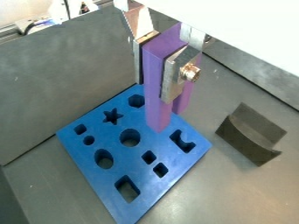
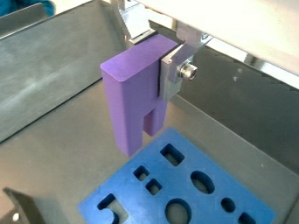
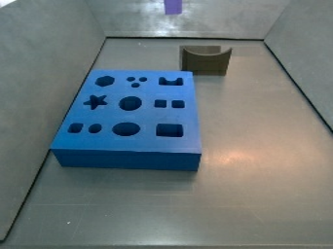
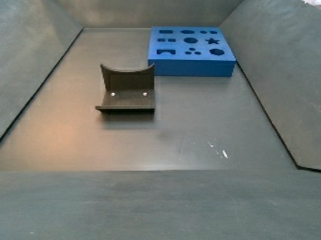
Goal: Insert the double-square object.
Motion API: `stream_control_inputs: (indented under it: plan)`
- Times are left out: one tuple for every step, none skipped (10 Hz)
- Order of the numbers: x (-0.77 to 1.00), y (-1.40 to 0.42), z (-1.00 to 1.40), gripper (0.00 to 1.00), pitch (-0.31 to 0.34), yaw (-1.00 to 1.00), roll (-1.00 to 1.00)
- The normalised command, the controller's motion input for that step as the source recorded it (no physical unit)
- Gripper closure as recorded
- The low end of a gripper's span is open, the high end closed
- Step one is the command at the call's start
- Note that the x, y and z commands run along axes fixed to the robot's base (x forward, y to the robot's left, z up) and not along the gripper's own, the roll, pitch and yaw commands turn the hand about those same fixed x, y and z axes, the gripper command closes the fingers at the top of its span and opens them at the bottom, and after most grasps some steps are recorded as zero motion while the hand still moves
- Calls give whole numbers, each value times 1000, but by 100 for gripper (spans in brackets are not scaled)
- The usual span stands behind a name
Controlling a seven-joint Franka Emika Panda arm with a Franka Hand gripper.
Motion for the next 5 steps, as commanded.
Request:
stream_control_inputs:
  plan:
    - [0,0,-323,100,0,-1000,0]
    - [0,0,-354,100,0,-1000,-1]
    - [0,0,-360,100,0,-1000,0]
    - [0,0,-366,100,0,-1000,0]
    - [0,197,-391,100,26,-834,-9]
